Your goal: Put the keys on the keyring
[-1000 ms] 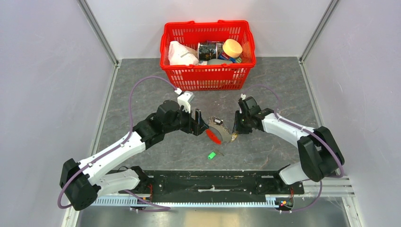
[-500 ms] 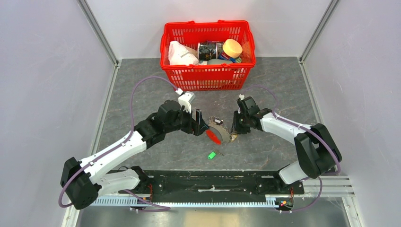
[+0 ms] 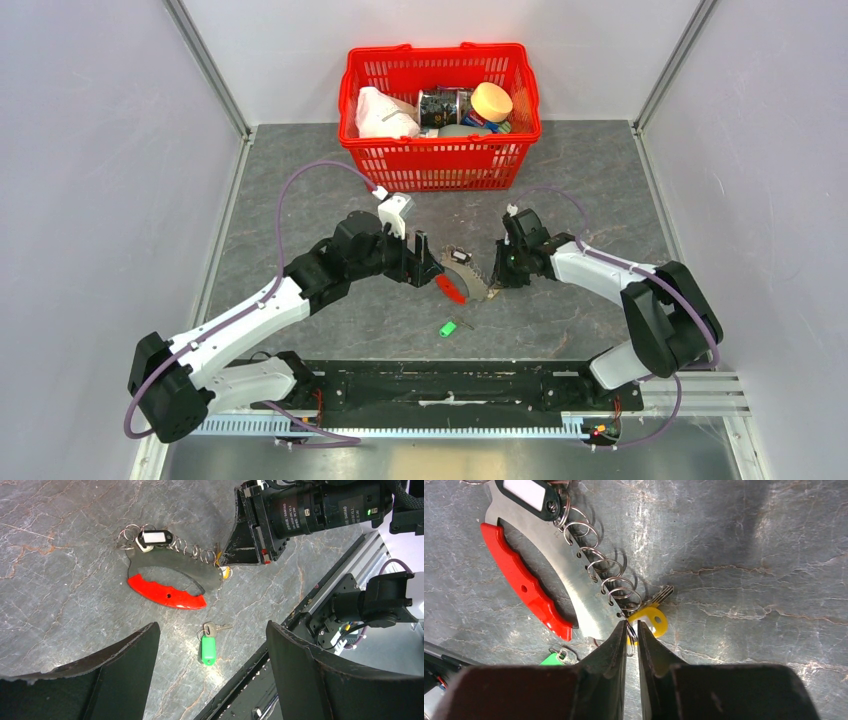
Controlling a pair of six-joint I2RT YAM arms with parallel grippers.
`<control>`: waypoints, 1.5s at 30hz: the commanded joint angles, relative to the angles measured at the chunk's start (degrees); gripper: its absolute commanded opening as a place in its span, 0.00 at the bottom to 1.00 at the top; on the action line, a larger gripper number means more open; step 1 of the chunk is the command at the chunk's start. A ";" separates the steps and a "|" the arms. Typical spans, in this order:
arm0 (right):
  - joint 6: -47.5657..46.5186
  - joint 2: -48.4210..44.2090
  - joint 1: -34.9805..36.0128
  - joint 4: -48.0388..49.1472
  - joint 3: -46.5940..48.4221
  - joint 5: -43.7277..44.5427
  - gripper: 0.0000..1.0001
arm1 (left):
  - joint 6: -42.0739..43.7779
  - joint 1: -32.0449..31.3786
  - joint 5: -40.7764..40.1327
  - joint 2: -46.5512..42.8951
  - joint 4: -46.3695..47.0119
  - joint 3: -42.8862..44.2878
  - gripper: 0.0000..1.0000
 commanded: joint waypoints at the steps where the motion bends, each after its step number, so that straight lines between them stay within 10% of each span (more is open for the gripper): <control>1: 0.45 -1.97 -0.30 1.30 -0.35 -0.31 0.17 | -1.22 -0.20 0.57 0.09 2.33 0.24 0.84; 20: -0.81 -7.25 -0.32 -1.30 0.81 0.02 0.09 | -1.48 -0.24 1.49 0.26 2.77 0.33 0.84; 45: -0.81 -11.80 0.30 -4.13 -2.01 -1.55 0.32 | -2.07 -0.20 3.09 1.01 3.56 0.50 0.84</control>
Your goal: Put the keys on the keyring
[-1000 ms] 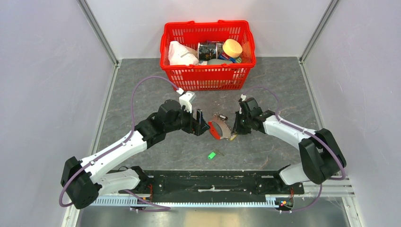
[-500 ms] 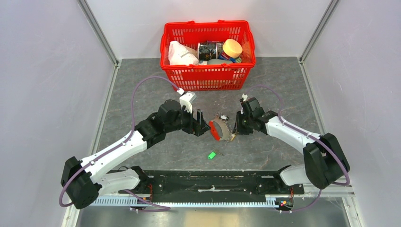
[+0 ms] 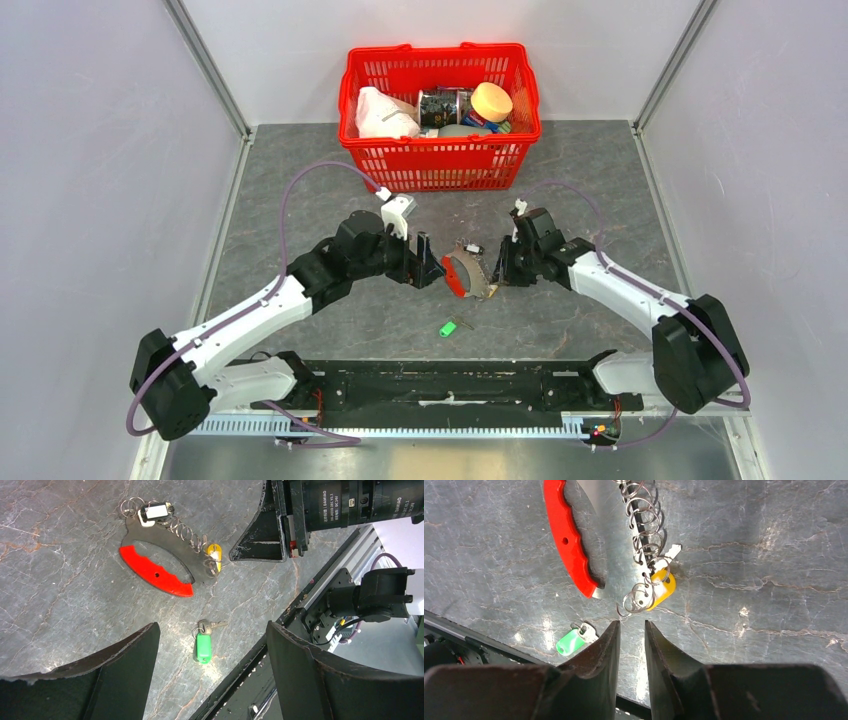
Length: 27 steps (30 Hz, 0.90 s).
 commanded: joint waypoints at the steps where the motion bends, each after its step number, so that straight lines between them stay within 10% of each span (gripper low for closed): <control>1: -0.64 -1.46 0.68 -0.74 -1.24 -1.04 0.32 | -1.80 -0.20 1.41 0.27 3.01 0.46 0.84; 27: 2.88 6.61 16.40 -2.68 5.81 20.14 0.38 | -2.34 -0.25 -0.85 -4.69 1.97 -2.30 0.84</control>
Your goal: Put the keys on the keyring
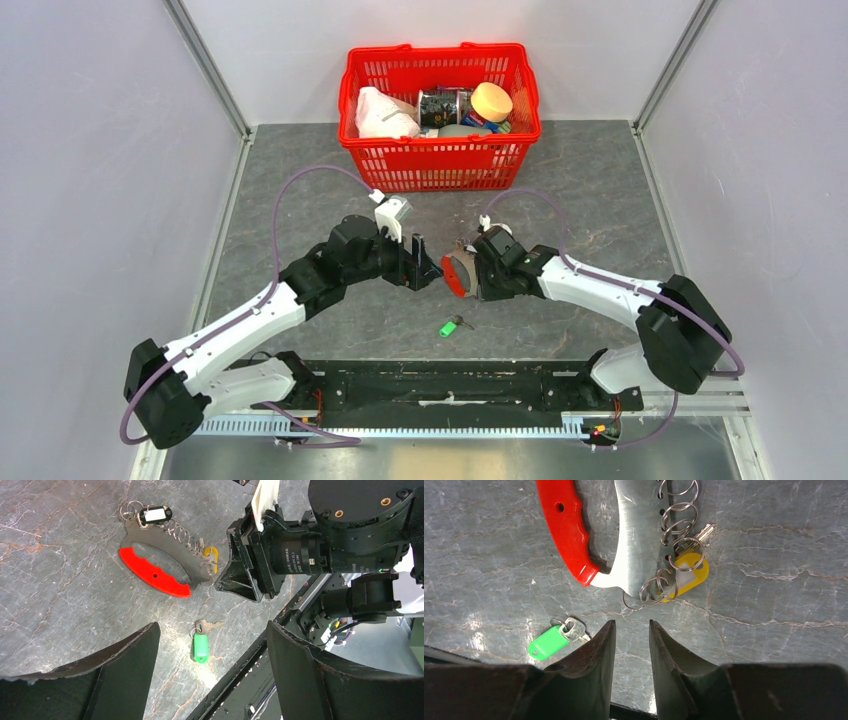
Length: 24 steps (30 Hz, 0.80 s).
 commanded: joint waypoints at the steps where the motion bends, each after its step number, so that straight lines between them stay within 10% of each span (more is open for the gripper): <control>1: 2.39 1.44 1.62 0.77 3.00 6.58 0.38 | -1.48 -0.20 -0.89 -1.91 1.22 -0.49 0.84; 24: 5.69 6.96 3.57 1.38 5.53 12.25 0.33 | -1.42 -0.24 -0.26 -2.14 2.01 -1.02 0.84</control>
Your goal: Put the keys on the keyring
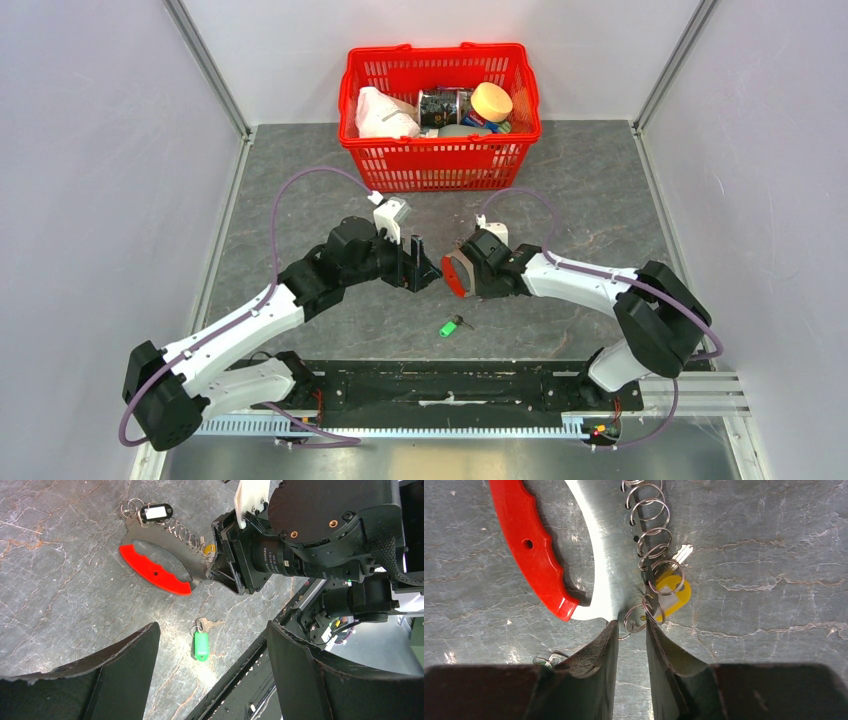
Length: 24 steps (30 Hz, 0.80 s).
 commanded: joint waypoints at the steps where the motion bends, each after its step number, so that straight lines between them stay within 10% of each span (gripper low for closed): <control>1: 1.15 0.37 0.63 1.34 2.73 1.81 0.33 | -1.36 -0.25 0.00 -1.02 2.01 -0.21 0.84; 24: 1.17 1.66 0.76 0.98 2.74 3.28 0.24 | -1.35 -0.19 0.51 -0.16 2.25 -0.12 0.84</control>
